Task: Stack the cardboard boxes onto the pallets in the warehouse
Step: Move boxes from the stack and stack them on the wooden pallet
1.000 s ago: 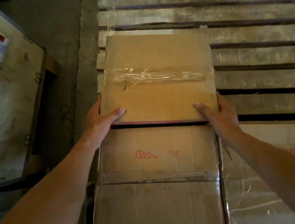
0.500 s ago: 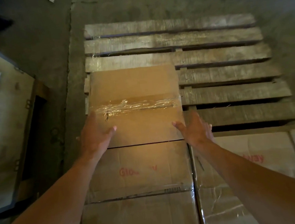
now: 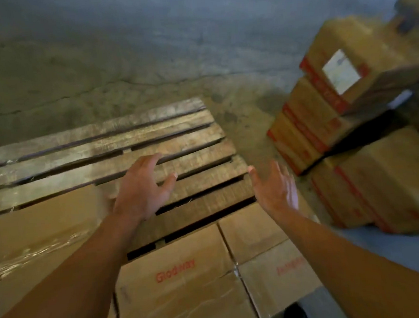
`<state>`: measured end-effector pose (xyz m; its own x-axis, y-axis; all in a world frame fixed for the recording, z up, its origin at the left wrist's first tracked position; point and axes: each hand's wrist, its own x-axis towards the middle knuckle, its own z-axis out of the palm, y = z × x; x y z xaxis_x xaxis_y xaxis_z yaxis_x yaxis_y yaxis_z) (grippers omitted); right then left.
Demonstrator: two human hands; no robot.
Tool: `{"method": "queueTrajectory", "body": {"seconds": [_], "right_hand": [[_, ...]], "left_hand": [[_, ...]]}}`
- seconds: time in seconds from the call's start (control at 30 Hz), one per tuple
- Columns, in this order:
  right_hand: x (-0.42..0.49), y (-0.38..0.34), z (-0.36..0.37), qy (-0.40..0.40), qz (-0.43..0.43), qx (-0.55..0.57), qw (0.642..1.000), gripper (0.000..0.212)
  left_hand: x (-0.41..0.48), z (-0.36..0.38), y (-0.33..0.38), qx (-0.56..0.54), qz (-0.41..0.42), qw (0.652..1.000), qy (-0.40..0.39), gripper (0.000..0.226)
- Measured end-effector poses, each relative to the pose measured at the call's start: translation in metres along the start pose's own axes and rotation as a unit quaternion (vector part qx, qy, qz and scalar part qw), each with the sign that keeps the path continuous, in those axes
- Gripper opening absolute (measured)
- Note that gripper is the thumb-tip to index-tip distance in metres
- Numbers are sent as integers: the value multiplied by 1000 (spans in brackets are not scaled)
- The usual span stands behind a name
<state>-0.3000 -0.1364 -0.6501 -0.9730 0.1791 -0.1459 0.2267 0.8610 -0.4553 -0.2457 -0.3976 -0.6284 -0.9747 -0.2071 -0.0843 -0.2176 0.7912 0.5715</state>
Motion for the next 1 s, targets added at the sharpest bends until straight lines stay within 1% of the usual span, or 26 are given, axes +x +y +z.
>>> {"method": "queueTrajectory", "body": {"seconds": [0.13, 0.23, 0.3, 0.43, 0.63, 0.77, 0.87, 0.97, 1.0], "right_hand": [[53, 101, -88, 32, 50, 22, 998, 60], [87, 180, -140, 57, 103, 37, 992, 56], [101, 231, -163, 72, 152, 47, 985, 56], [121, 329, -184, 108, 241, 68, 962, 66], [131, 427, -181, 146, 335, 69, 928, 69], [138, 480, -160, 169, 393, 88, 900, 72], [148, 516, -138, 170, 435, 112, 877, 80], [172, 546, -118, 175, 458, 158, 857, 93], [180, 555, -112, 180, 465, 173, 849, 97]], "left_hand": [[29, 61, 136, -8, 32, 999, -34, 63], [51, 121, 224, -24, 62, 996, -56, 62], [63, 163, 272, -41, 92, 992, -72, 64], [79, 254, 350, -50, 143, 980, -131, 65], [106, 350, 408, -38, 192, 964, -181, 63], [129, 413, 431, -25, 213, 959, -184, 64], [150, 458, 447, 0, 231, 954, -192, 71], [179, 503, 460, -11, 249, 949, -193, 69], [189, 518, 463, -8, 257, 947, -190, 74]]}}
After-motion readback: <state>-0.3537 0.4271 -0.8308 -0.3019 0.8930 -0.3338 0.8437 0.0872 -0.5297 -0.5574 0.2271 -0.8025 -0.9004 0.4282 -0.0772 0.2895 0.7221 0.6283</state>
